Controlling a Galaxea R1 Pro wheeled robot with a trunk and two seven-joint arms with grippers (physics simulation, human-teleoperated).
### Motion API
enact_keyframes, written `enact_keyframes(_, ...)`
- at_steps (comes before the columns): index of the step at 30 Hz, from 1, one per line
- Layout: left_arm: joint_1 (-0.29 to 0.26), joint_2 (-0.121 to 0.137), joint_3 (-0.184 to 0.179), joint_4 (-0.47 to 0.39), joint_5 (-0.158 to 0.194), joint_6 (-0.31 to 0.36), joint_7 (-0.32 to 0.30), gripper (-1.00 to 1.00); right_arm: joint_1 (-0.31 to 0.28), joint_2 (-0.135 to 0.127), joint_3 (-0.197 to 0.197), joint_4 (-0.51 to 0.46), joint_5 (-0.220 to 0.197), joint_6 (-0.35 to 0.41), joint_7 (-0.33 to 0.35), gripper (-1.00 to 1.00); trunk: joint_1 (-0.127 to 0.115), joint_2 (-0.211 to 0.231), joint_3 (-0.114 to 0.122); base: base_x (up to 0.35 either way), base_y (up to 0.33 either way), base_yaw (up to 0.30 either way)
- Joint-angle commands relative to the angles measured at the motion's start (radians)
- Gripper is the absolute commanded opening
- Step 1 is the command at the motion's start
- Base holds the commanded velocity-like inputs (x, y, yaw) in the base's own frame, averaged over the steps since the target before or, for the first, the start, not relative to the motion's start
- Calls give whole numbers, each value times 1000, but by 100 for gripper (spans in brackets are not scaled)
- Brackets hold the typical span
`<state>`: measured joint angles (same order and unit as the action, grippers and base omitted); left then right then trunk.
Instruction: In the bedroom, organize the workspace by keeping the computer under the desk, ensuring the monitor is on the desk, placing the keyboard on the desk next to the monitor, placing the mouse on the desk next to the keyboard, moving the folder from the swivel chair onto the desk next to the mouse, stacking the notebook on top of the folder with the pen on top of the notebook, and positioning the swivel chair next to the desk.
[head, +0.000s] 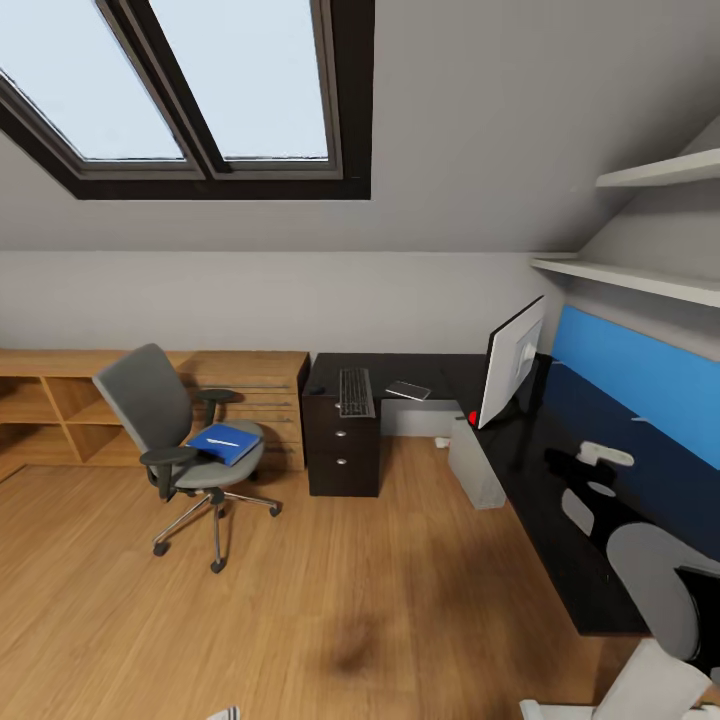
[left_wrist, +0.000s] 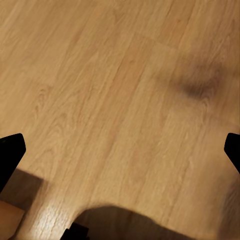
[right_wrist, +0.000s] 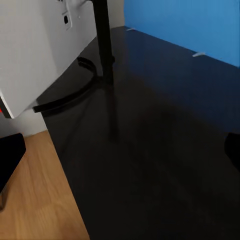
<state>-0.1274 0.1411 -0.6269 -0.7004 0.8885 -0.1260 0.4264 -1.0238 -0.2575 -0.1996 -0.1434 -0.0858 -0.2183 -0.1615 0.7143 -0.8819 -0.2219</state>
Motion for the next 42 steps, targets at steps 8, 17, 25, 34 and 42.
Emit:
enact_keyframes(8, -1, 2, -8, -4, 9, -7, 6, 100, -9, 15, 1, 126, -11, -131, -1, 100, 0, -1, -1, 0, 0, 0)
enact_keyframes(17, -1, 2, -10, -9, 9, -7, 7, 100, -8, 50, 2, 160, -5, -207, -5, 100, 0, -1, -1, 0, 0, 0)
enact_keyframes(25, -1, 2, -10, -10, 9, -7, 6, 100, -4, 54, 3, 164, 12, -218, -3, 100, 0, -1, -1, 0, 0, 0)
enact_keyframes(34, -1, 0, -10, -10, 9, -7, 6, 100, -4, 54, 3, 164, 16, -219, -3, 100, 0, -1, -1, 0, 0, 0)
enact_keyframes(42, -1, 1, -10, -9, 9, -7, 6, 100, -4, 52, 3, 165, 16, -219, -3, 100, 0, -1, -1, 0, 0, 0)
